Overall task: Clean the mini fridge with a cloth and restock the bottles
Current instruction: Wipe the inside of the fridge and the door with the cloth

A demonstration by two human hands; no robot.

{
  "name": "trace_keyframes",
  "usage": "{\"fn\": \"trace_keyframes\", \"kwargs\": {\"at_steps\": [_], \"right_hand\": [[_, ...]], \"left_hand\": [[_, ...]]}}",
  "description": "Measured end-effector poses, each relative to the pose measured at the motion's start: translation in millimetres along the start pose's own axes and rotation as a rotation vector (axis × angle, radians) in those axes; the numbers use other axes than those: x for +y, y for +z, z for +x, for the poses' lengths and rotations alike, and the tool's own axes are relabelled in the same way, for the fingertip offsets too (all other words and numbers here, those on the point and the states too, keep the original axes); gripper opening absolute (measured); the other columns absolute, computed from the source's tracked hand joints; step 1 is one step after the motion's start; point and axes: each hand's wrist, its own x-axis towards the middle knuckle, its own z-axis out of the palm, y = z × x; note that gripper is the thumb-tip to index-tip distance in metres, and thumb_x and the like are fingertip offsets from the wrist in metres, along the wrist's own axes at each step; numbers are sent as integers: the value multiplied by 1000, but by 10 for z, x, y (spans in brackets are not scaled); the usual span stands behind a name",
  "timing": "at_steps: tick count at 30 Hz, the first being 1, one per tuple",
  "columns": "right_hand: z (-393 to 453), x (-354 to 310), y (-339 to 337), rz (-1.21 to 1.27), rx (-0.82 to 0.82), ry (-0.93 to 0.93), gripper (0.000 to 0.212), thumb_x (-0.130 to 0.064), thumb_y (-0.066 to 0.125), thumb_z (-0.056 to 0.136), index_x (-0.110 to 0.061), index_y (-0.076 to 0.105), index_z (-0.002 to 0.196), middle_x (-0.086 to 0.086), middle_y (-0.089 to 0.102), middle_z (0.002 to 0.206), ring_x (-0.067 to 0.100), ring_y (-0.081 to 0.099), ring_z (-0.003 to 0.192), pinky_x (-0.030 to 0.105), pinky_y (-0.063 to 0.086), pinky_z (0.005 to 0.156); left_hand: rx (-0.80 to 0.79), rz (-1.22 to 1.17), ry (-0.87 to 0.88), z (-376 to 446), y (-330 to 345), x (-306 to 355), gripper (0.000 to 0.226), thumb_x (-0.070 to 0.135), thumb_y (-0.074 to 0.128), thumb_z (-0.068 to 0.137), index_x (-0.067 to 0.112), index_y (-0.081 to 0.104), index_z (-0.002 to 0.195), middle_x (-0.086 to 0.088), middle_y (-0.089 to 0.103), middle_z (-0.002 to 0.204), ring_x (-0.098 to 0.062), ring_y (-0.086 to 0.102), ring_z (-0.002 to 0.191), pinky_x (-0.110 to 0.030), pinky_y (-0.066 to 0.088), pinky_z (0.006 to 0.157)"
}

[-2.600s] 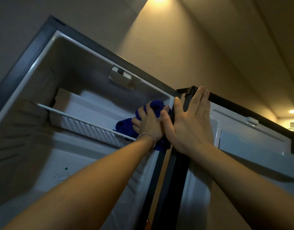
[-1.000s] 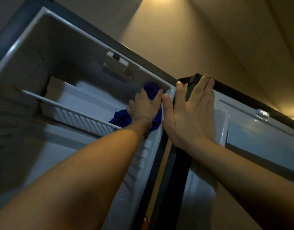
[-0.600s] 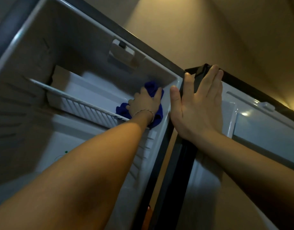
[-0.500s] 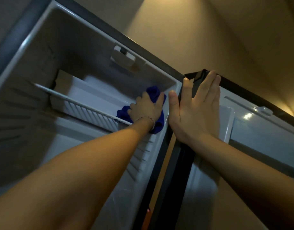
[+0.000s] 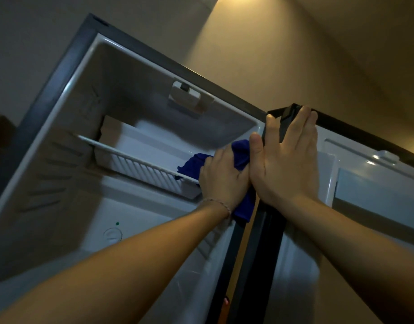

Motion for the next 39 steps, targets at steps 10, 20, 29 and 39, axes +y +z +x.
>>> {"fn": "trace_keyframes", "kwargs": {"at_steps": [10,20,29,39], "right_hand": [[5,11,40,-5,-12,1,80,-63,-8,94,-23,11,160,25,-16,163,37,-19,151,49,-3,125],[33,58,184,-24,-2,-8,79,-63,-4,95,-22,14,160,25,-16,163,36,-19,151,47,-6,124],[27,59,200,26,30,-5,73,-61,6,98,-21,20,158,24,-14,164,36,-17,152,48,-4,124],[22,71,206,59,80,-3,74,-58,5,99,-15,27,155,29,-6,163,41,-10,152,52,2,124]], "left_hand": [[-180,147,-297,850,355,-436,63,73,28,82,22,50,110,-10,63,99,-34,61,90,-48,51,85],[-142,280,-363,972,491,-621,70,74,26,91,16,45,126,-16,58,122,-41,55,110,-54,44,94],[-179,281,-318,875,370,-551,69,76,24,90,16,53,109,-10,63,100,-32,61,87,-40,49,77],[-95,216,158,162,-33,-221,48,63,33,90,22,55,100,2,63,89,-17,58,75,-32,39,60]]}}
